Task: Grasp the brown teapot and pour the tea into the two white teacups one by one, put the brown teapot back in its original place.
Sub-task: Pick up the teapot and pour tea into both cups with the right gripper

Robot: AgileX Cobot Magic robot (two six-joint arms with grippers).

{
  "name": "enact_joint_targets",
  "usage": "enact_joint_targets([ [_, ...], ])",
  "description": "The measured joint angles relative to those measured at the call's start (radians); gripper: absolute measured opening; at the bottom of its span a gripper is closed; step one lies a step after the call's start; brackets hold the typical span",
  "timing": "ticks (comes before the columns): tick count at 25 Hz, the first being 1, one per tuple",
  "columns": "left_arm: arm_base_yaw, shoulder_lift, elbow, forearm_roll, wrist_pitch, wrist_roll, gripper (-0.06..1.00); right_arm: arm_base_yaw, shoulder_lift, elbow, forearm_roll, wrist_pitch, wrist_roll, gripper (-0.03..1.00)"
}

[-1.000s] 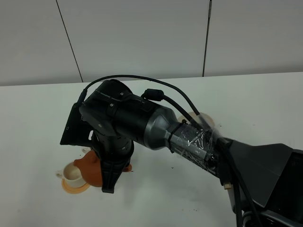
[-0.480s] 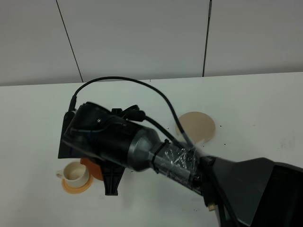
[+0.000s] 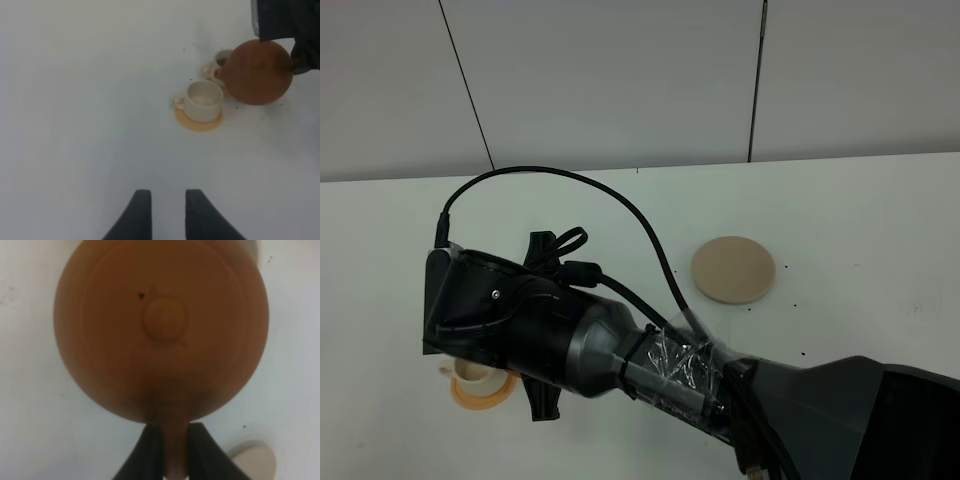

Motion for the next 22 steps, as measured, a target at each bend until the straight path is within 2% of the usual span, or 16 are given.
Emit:
enact_joint_targets([
  [22, 0.0, 0.0, 0.0, 0.0, 0.0, 0.0, 0.24, 0.042, 0.018, 0.0, -0.132, 0.0, 0.02, 0.1],
])
